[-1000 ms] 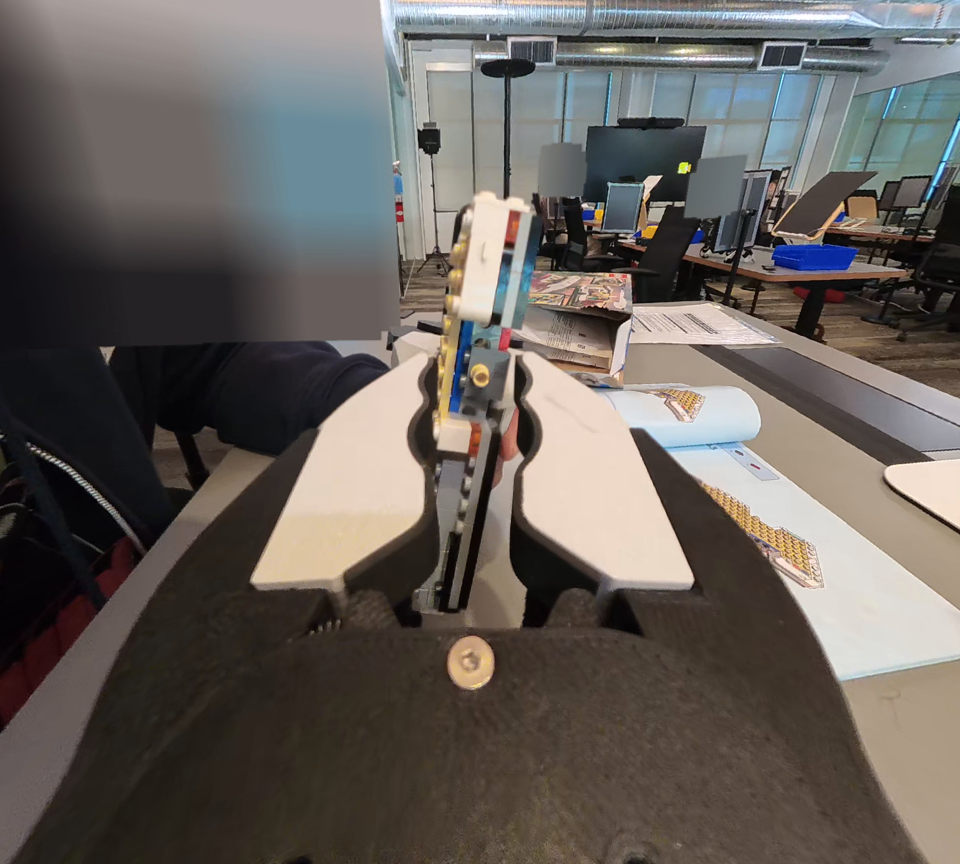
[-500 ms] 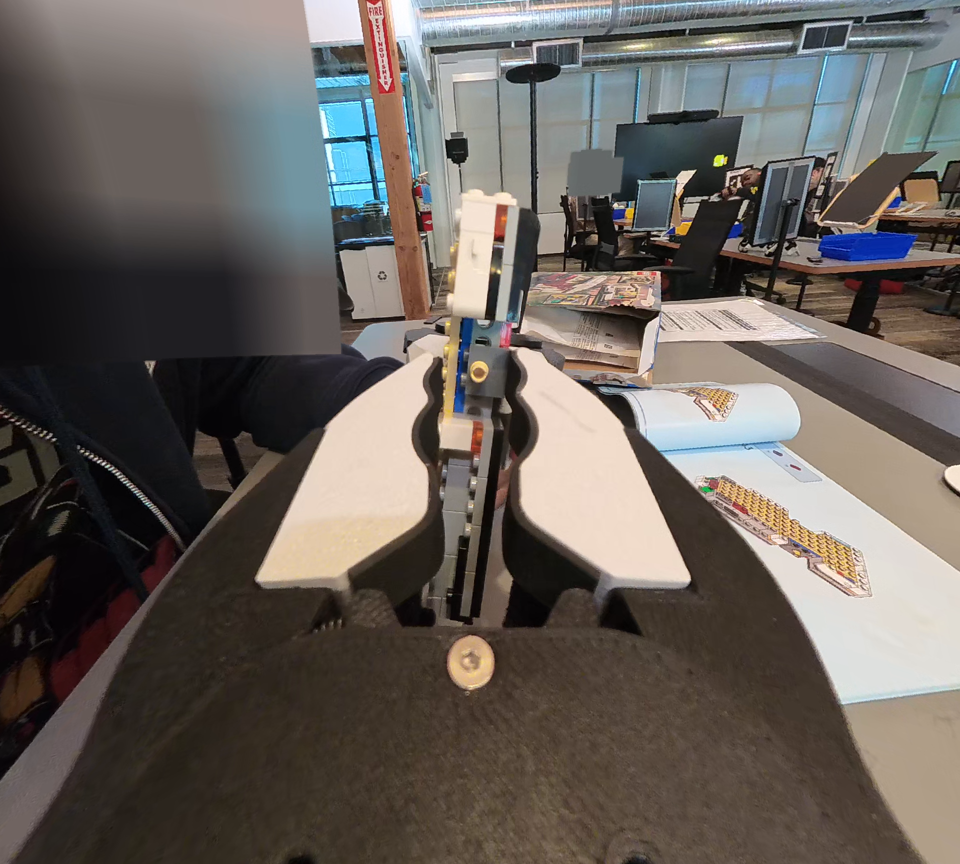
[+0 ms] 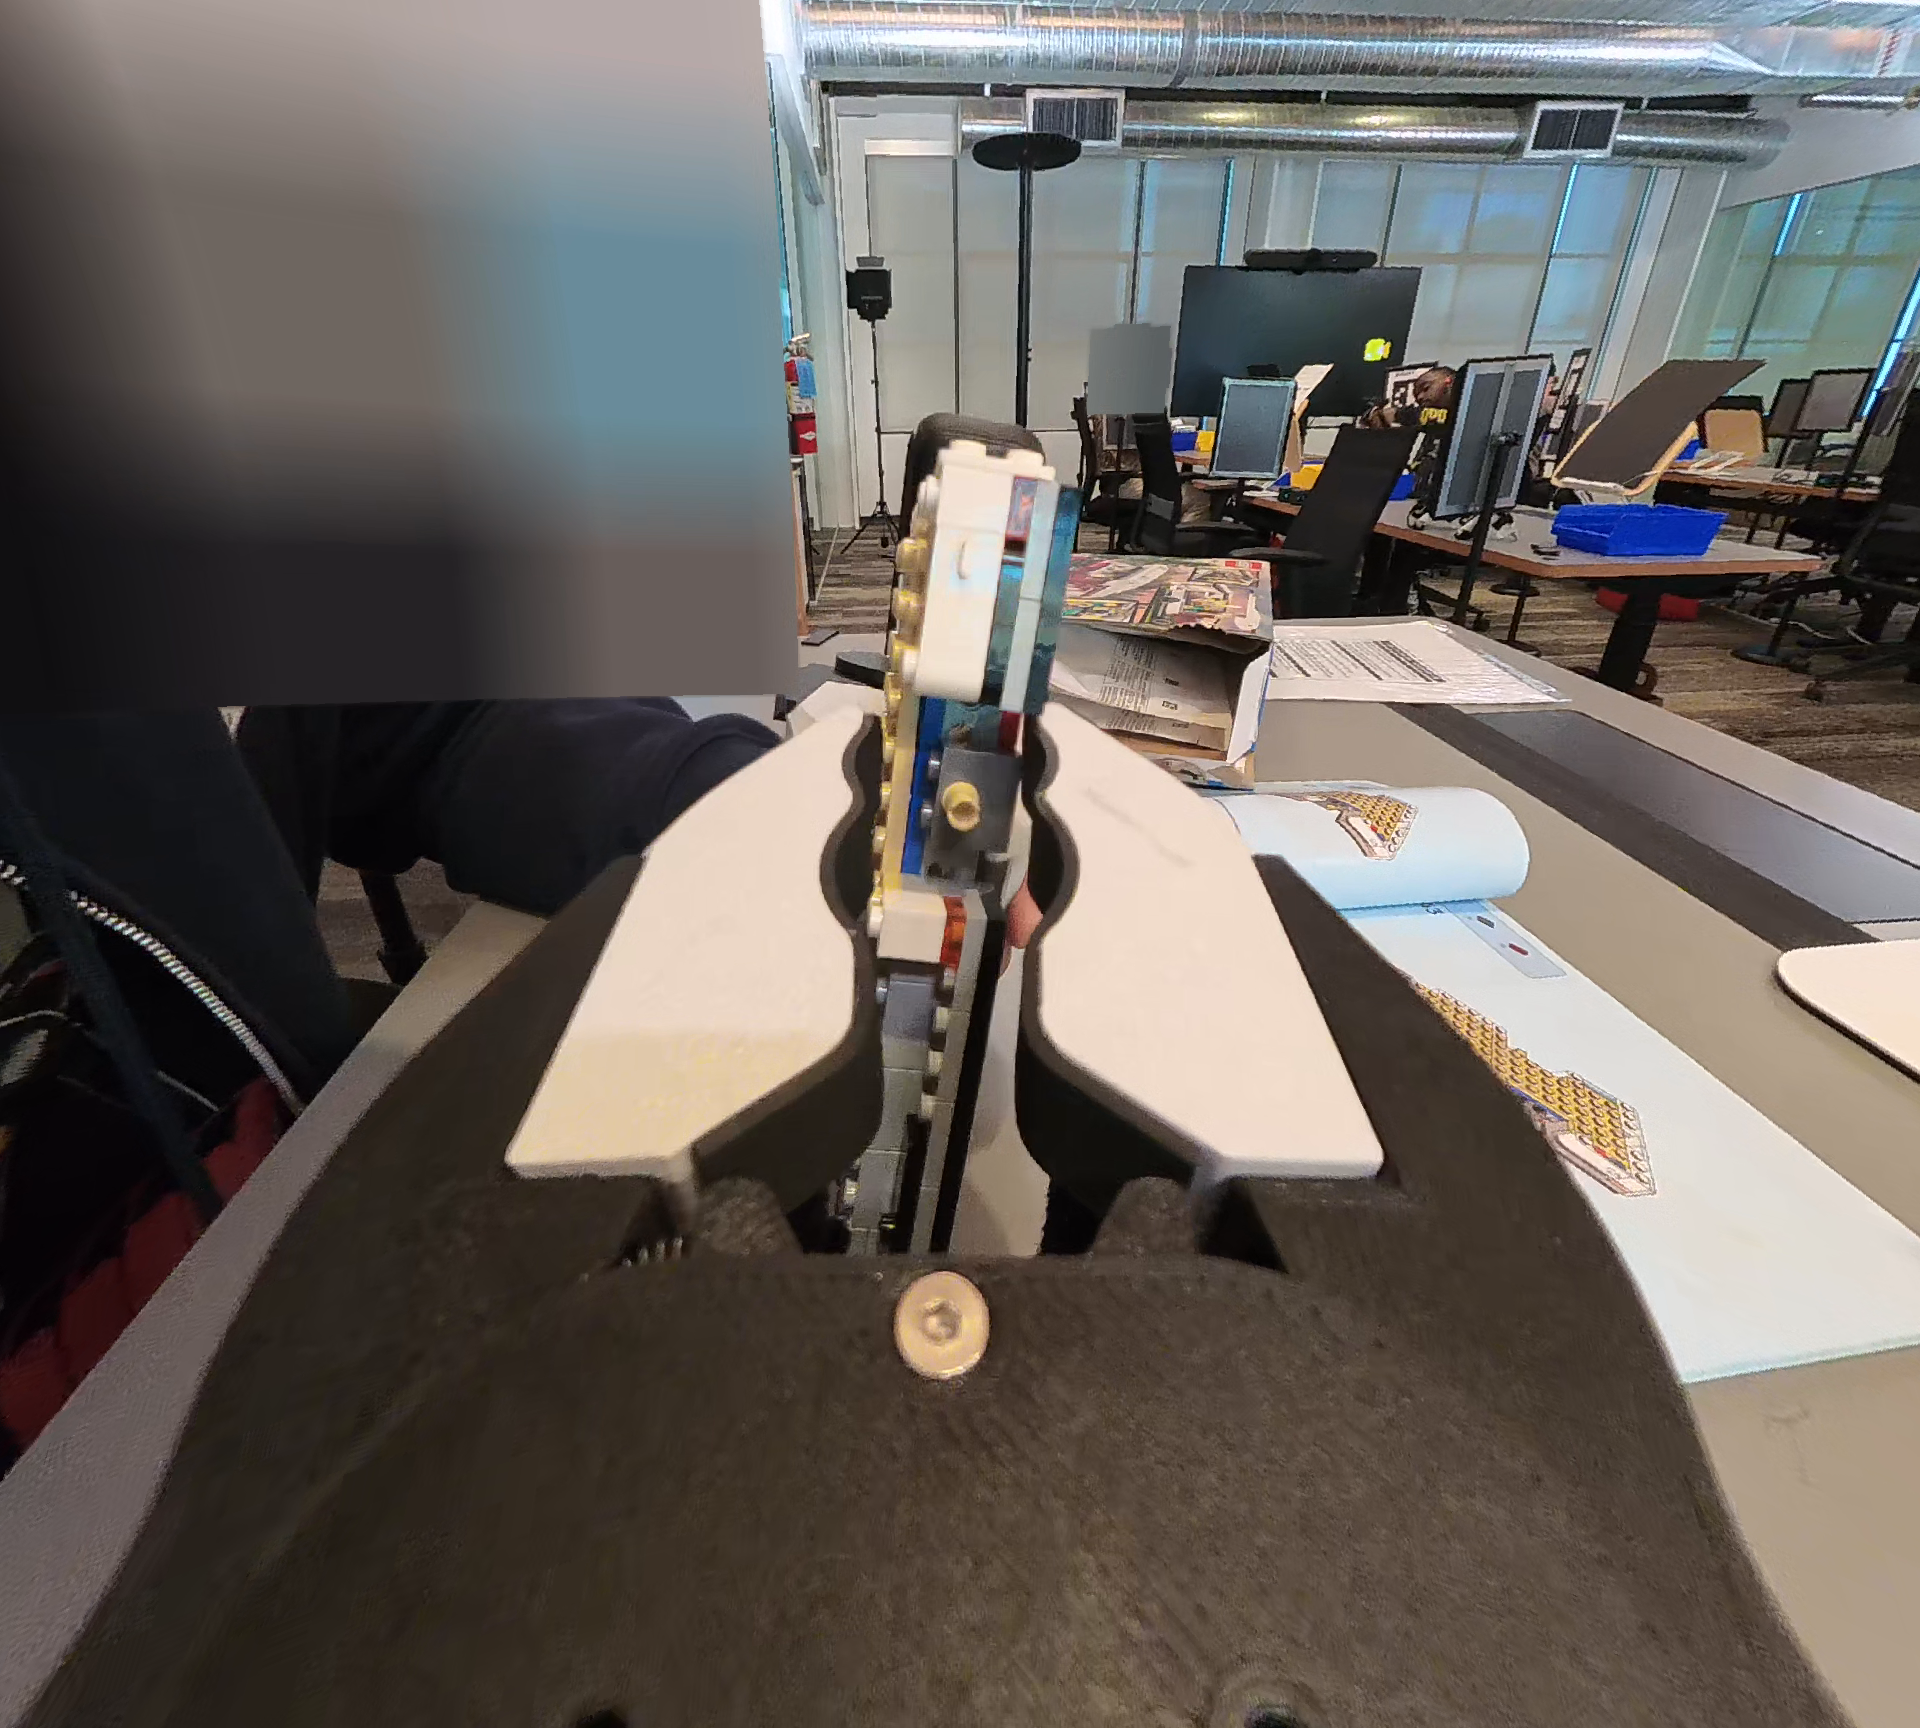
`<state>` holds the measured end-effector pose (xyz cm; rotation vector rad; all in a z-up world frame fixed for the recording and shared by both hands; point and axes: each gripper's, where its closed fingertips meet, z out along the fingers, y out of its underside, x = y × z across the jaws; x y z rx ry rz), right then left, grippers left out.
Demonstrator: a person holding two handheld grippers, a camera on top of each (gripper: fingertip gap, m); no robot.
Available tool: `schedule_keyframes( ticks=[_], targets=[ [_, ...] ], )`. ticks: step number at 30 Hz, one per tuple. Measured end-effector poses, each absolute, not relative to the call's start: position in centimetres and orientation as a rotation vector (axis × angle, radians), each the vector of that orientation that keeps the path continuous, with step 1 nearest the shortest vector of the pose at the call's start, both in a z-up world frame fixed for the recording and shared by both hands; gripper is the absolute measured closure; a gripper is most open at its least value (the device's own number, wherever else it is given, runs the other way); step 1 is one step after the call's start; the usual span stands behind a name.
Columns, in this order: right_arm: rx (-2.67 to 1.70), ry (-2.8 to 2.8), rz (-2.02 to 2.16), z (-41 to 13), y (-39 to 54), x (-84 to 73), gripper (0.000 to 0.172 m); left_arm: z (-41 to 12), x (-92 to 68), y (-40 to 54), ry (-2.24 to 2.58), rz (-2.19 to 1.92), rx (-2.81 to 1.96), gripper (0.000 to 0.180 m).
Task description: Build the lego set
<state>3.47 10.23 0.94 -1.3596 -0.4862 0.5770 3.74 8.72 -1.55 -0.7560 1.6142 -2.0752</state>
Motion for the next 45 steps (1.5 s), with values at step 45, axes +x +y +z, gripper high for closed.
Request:
schedule_keyframes(
  ticks=[45],
  targets=[
    [-1.329, -0.423, 0.7, 0.5, 10.5, 3.7, 0.148, -0.8, 4.0, 9.4, 1.539, -2.087, -0.811, 0.158]
  ],
)
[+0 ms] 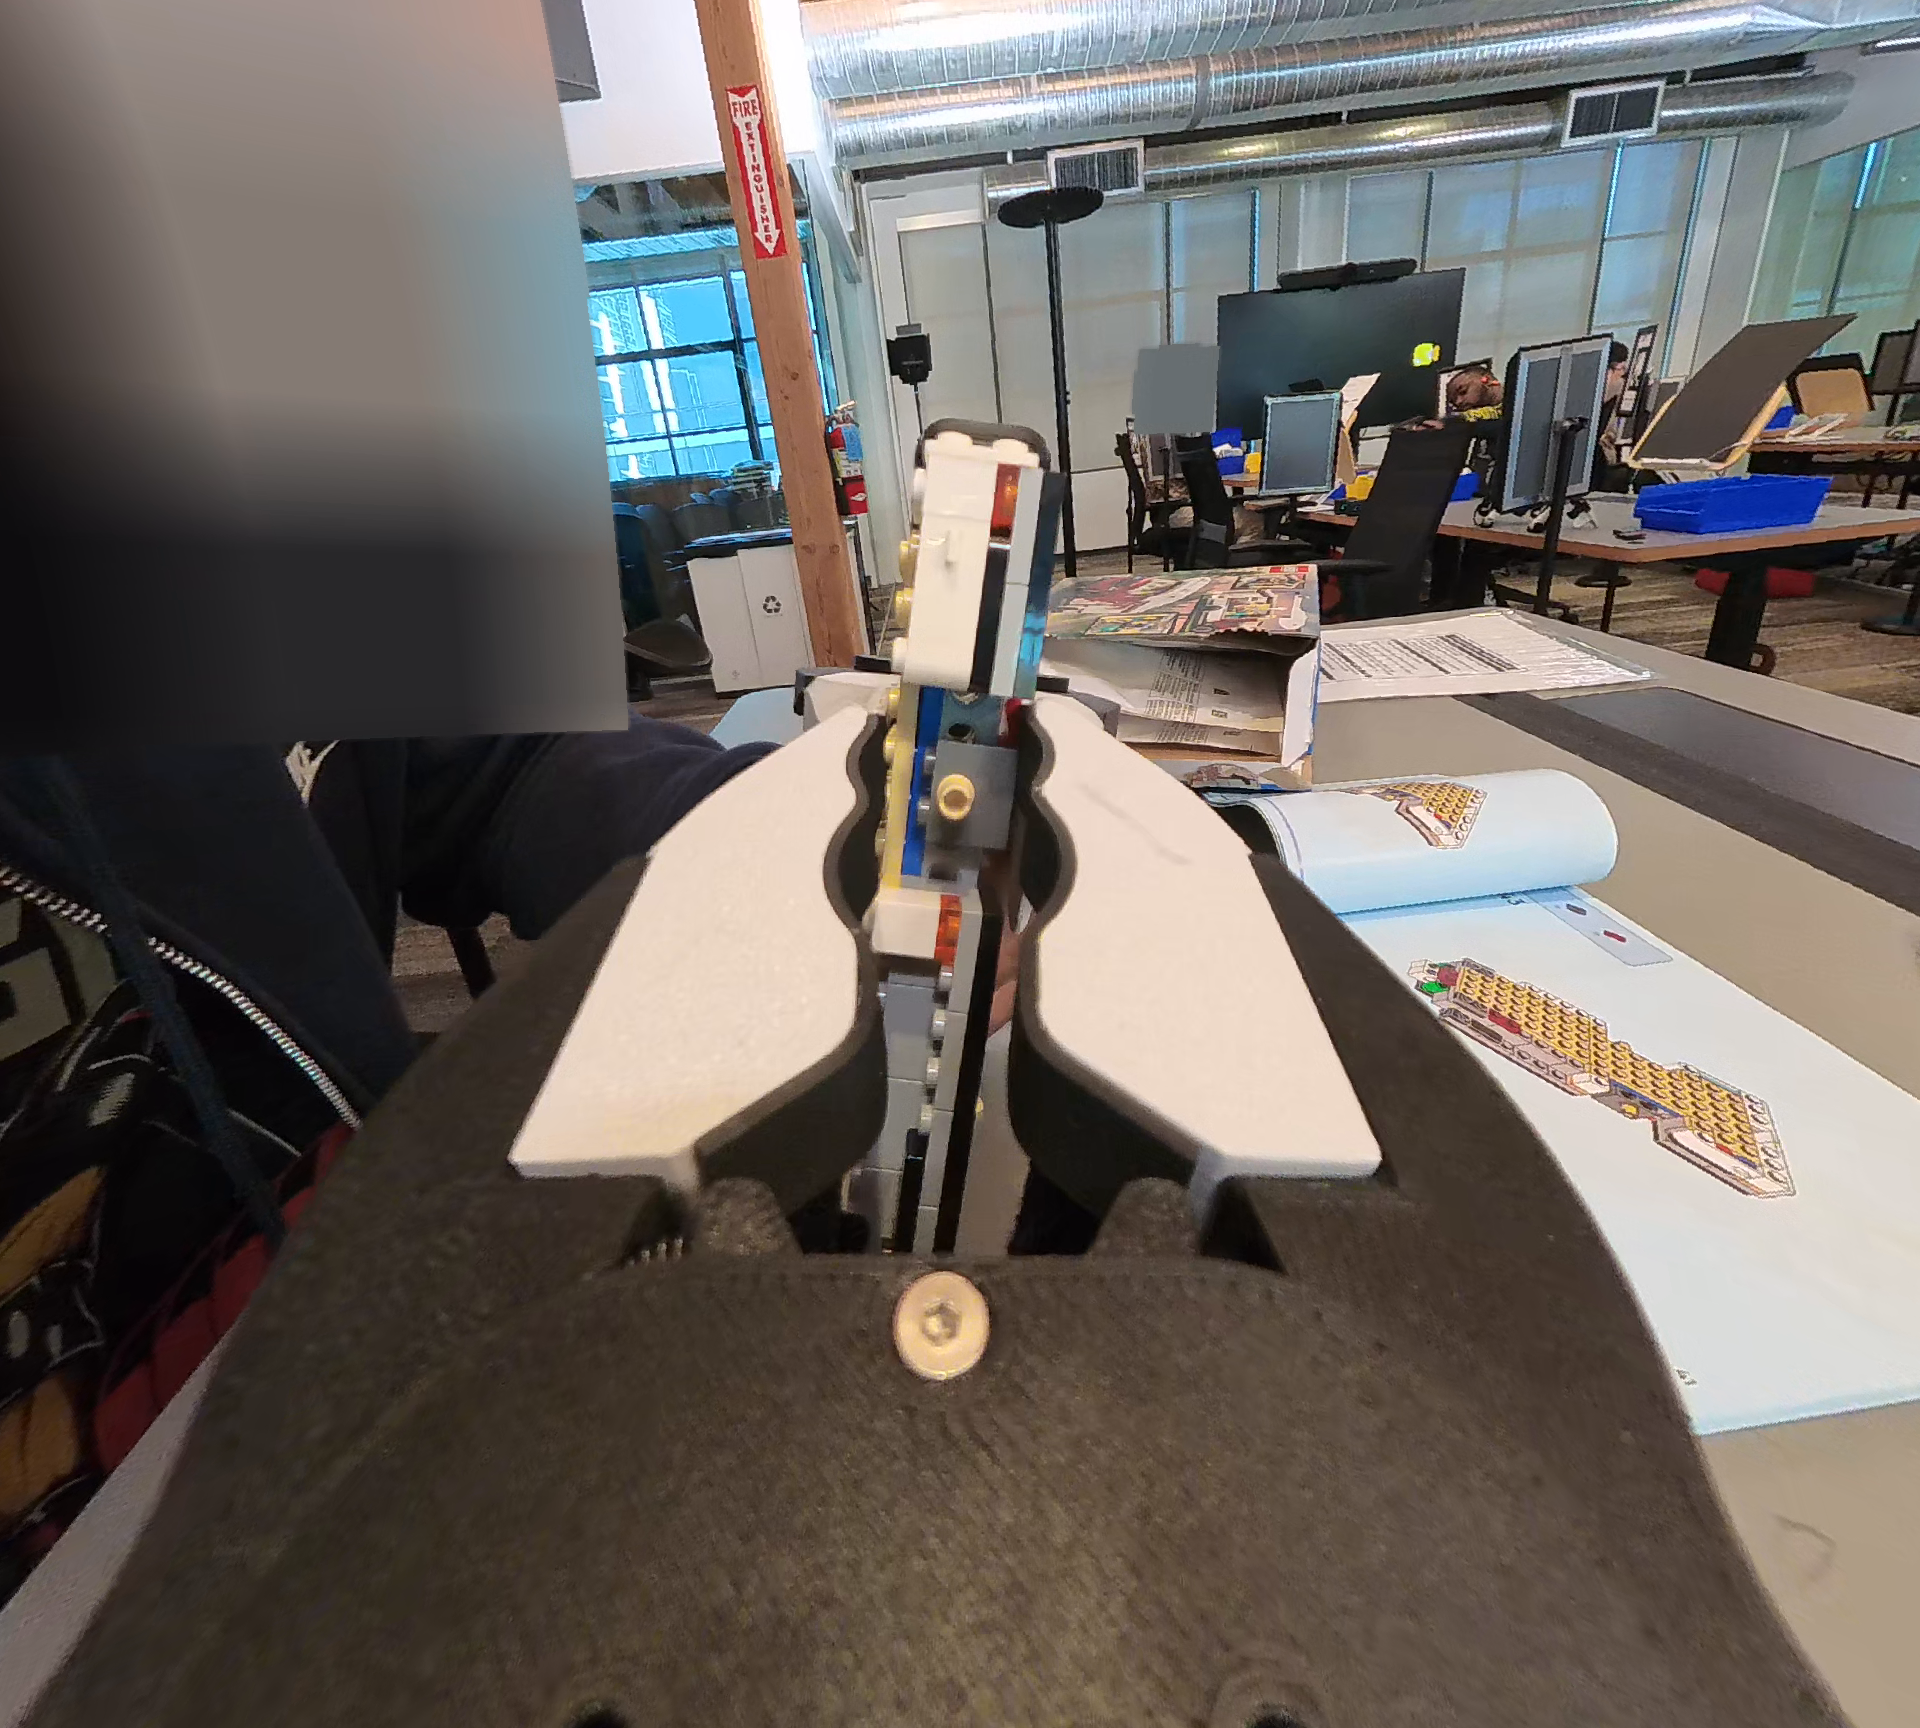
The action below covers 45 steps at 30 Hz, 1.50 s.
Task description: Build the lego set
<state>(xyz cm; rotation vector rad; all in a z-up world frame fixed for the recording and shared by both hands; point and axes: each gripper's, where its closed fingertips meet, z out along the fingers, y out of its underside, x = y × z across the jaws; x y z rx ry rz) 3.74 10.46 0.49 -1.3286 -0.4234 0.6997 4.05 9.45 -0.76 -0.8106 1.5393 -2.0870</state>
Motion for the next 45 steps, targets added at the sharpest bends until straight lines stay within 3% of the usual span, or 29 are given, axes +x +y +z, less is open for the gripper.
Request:
schedule_keyframes(
  ticks=[36, 45],
  targets=[
    [-1.346, -0.377, 0.661, 0.64, 10.94, 4.1, 0.147, -0.84, 4.23, 9.79, 1.517, -2.042, -0.801, 0.158],
    [-1.354, -0.385, 0.602, 0.78, 11.0, 4.07, 0.134, -0.84, 4.31, 10.22, 1.511, -2.045, -0.819, 0.158]
  ],
)
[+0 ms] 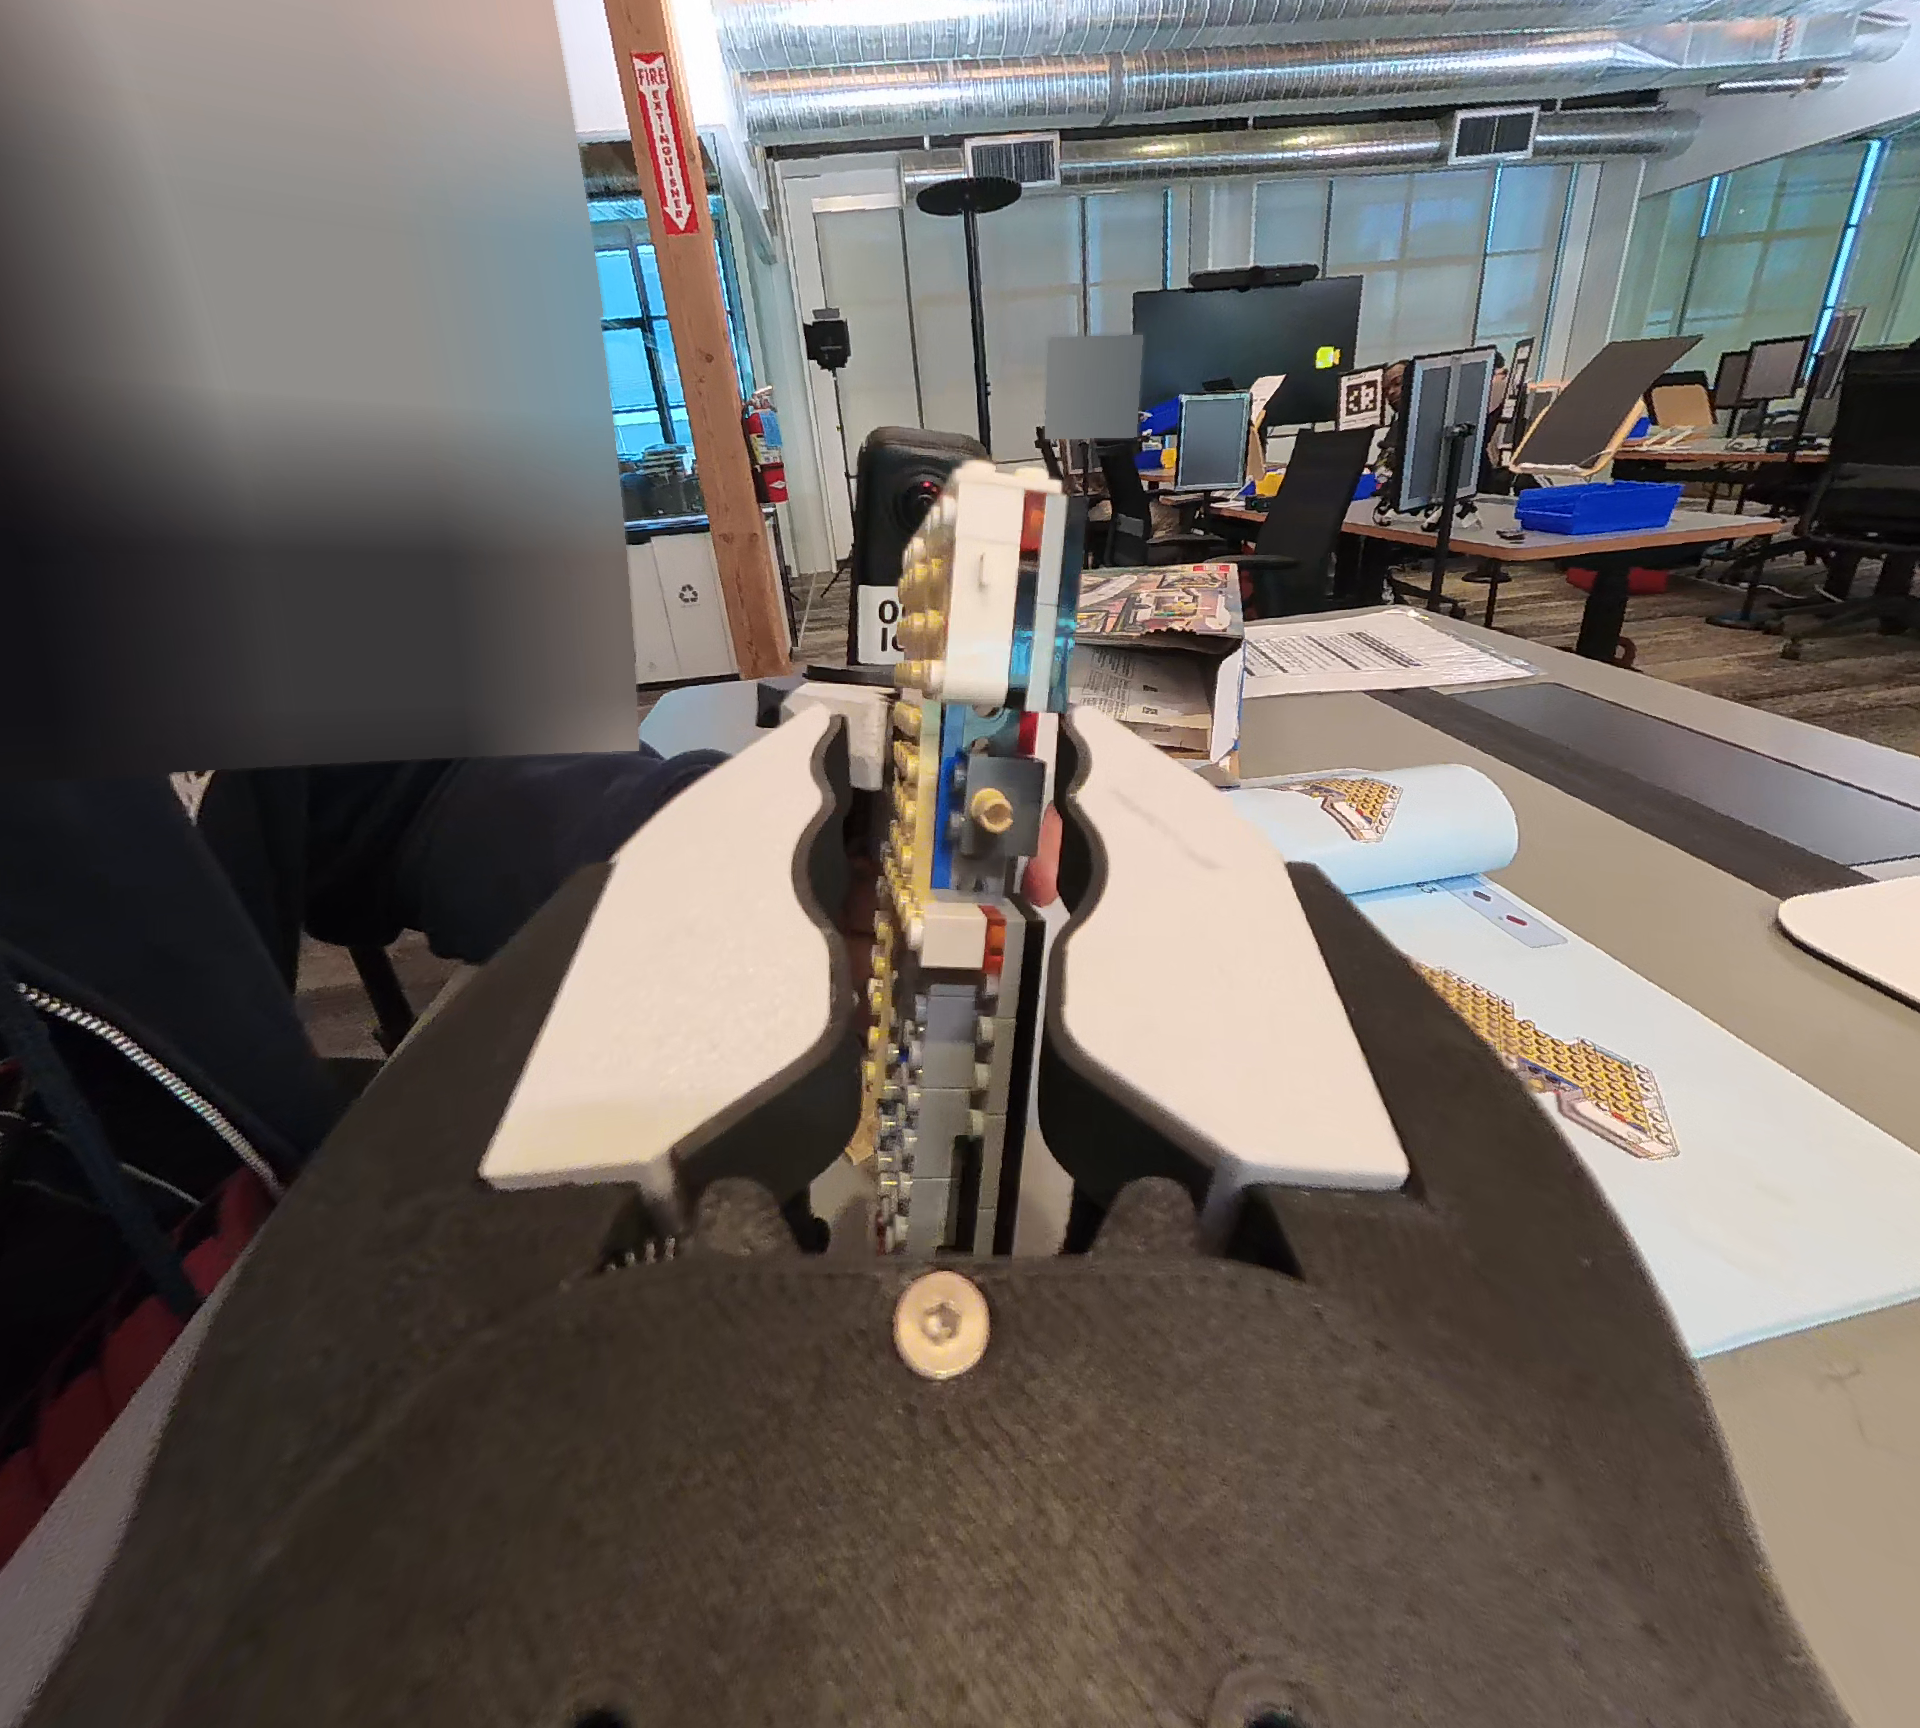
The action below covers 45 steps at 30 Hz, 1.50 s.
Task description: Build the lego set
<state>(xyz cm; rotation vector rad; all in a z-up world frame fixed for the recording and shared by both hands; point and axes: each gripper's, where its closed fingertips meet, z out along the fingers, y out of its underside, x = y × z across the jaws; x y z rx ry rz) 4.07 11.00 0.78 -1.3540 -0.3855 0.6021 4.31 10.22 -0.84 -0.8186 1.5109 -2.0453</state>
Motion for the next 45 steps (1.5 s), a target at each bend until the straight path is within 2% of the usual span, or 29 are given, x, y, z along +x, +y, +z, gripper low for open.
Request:
schedule_keyframes(
  ticks=[15, 26, 45],
  targets=[
    [-1.341, -0.436, 0.521, 2.0, 10.3, 5.5, 0.131, -1.6, 4.4, 9.8, 1.608, -1.971, -0.832, 0.158],
    [-1.321, -0.455, 0.589, 1.7, 10.0, 4.7, 0.144, -2.5, 4.5, 8.9, 1.699, -1.887, -0.815, 0.158],
    [-1.294, -0.486, 0.722, 1.6, 9.4, 3.9, 0.148, -2.5, 4.1, 8.3, 1.735, -1.893, -0.775, 0.158]
  ],
)
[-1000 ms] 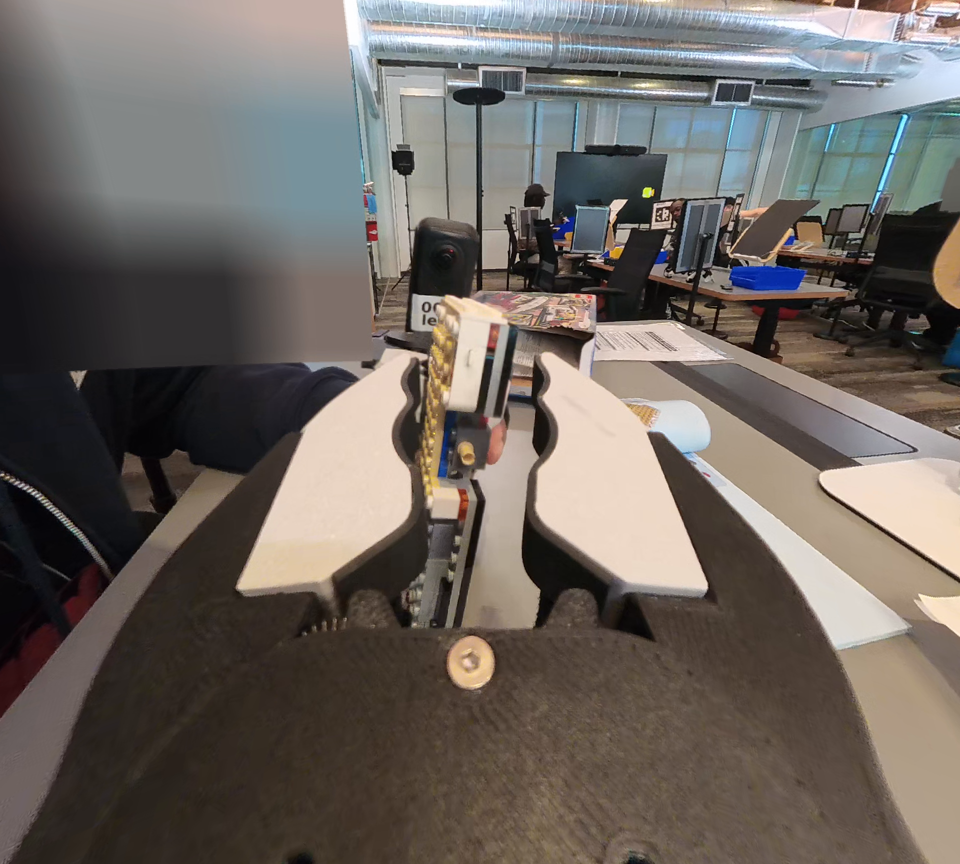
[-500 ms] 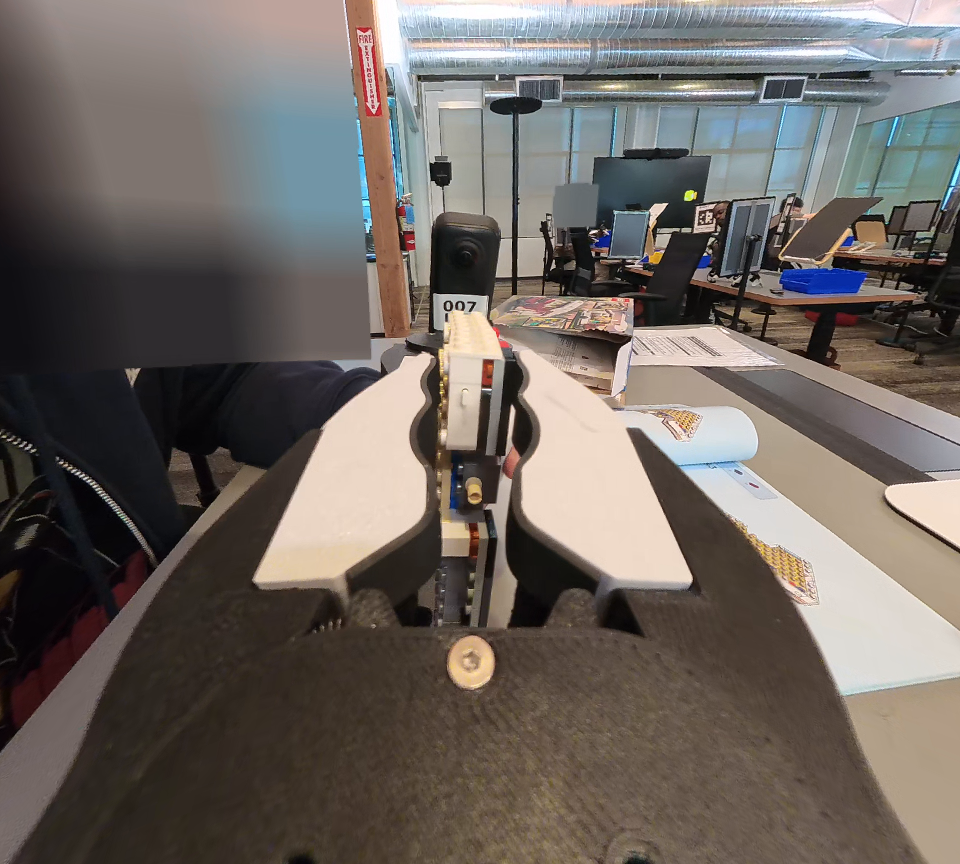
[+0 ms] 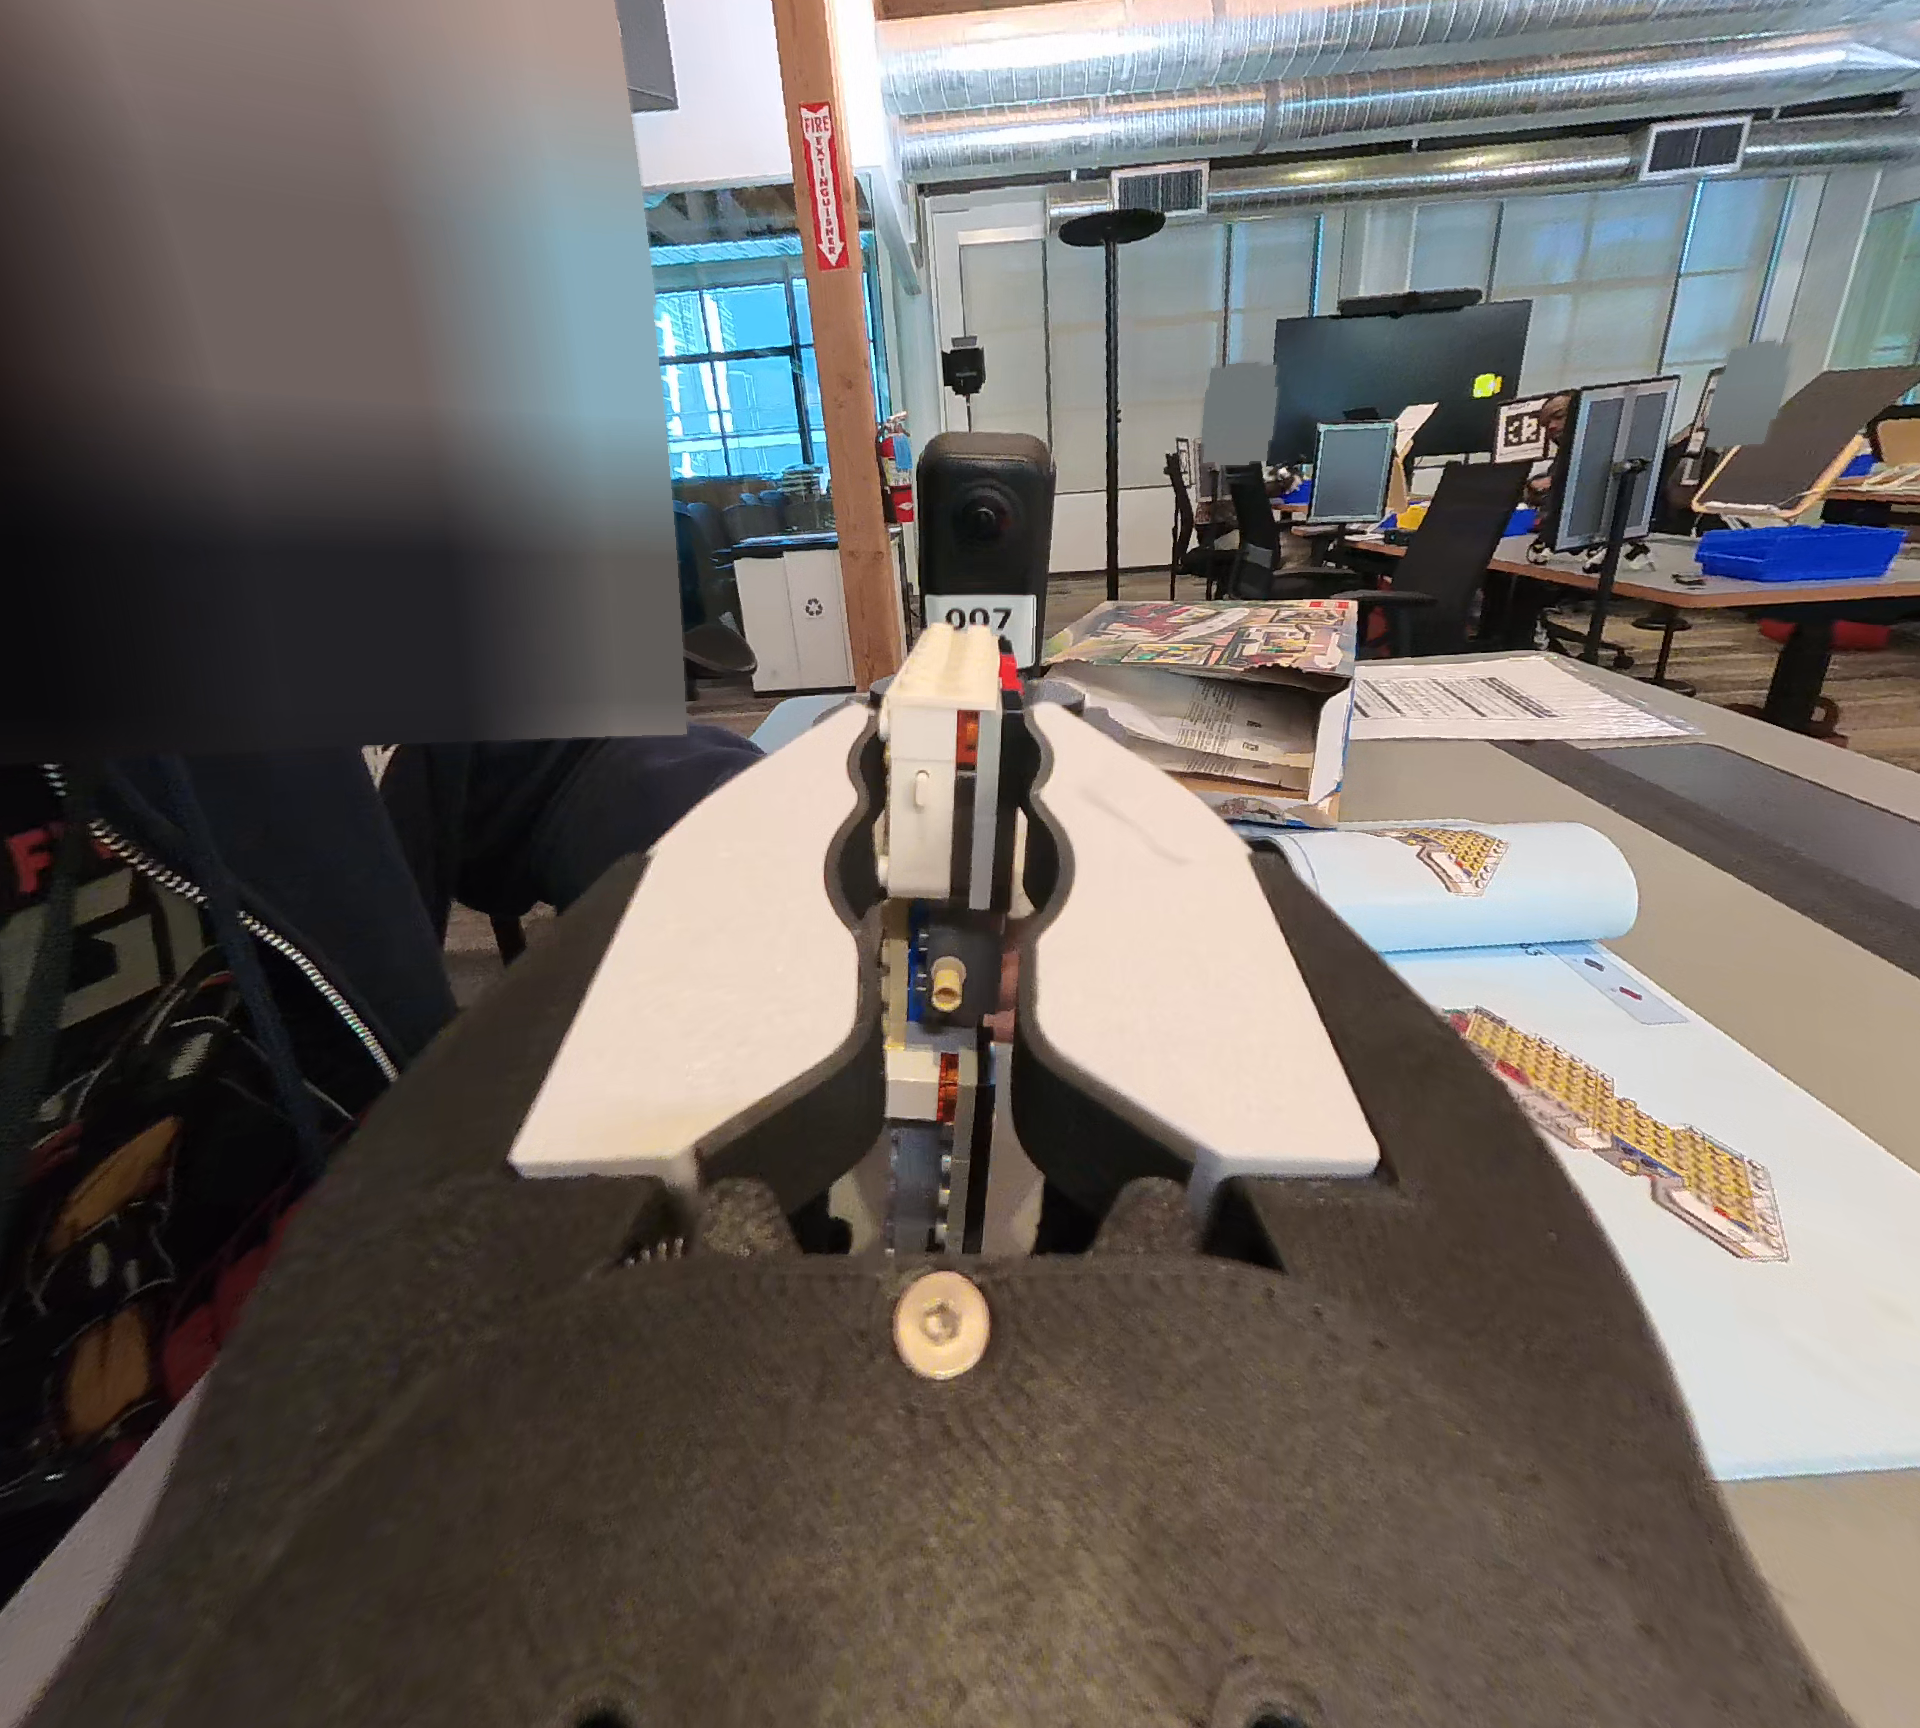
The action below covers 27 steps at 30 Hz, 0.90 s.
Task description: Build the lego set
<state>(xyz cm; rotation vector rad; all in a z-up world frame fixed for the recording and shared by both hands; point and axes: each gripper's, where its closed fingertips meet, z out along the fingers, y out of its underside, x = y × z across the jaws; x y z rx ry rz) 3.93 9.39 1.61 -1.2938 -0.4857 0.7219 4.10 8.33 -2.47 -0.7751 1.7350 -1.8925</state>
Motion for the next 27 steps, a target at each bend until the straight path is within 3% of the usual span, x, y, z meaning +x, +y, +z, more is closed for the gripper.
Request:
schedule_keyframes(
  ticks=[27],
  targets=[
    [-1.309, -0.552, 0.766, 0.71, 9.06, 3.16, 0.148, -2.71, 3.84, 7.63, 1.783, -1.929, -0.783, 0.158]
  ],
)
